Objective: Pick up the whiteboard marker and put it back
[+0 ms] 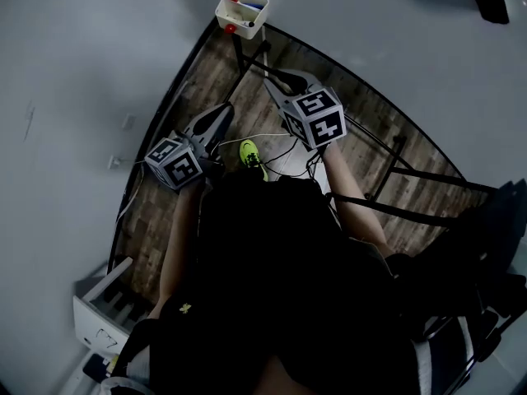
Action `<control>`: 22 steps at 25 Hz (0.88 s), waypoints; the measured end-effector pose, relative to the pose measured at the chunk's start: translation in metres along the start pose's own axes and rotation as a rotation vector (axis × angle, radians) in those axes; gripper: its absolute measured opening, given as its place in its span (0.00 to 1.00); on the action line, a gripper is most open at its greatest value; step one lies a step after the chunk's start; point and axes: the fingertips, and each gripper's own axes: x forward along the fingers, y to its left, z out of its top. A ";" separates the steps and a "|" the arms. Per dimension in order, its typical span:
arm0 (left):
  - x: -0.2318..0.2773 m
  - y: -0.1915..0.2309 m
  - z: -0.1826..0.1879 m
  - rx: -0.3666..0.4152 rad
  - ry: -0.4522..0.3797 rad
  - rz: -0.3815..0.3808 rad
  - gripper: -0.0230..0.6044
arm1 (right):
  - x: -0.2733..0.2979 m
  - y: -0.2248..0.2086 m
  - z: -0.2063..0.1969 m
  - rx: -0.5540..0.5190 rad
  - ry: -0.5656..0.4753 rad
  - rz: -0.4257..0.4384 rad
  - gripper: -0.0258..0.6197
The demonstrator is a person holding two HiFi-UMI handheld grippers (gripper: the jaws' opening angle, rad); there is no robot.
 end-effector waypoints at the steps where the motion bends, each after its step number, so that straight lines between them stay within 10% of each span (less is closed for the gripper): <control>1: 0.000 -0.003 -0.001 0.004 0.000 0.001 0.06 | -0.004 0.002 0.001 -0.001 -0.008 0.004 0.17; 4: -0.002 -0.015 -0.007 0.014 -0.006 0.004 0.06 | -0.022 0.009 0.001 -0.003 -0.036 0.008 0.05; 22: -0.035 -0.109 -0.096 0.034 -0.003 0.021 0.06 | -0.124 0.070 -0.076 0.038 -0.039 0.120 0.05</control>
